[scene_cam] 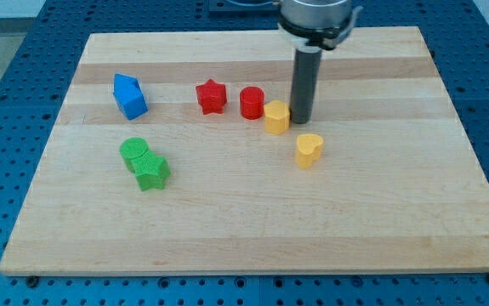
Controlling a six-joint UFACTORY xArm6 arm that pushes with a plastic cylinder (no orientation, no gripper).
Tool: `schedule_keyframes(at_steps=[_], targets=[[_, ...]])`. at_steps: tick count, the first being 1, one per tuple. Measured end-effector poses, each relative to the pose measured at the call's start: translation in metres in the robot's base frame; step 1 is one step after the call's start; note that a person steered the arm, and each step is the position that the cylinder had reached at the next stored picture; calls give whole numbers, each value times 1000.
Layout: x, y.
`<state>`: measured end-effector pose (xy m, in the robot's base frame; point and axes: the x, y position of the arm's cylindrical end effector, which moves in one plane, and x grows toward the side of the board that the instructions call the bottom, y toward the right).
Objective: Place heart diagonal to the green star
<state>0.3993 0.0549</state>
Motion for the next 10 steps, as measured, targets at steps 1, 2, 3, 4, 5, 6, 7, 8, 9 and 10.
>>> schedule_keyframes(at_steps=[1,2,3,4,5,6,7,8,9,10], targets=[[0,-16],[0,0],[4,62],[27,105],[57,92],[59,29],[59,-23],[59,-3],[76,15],[85,-30]])
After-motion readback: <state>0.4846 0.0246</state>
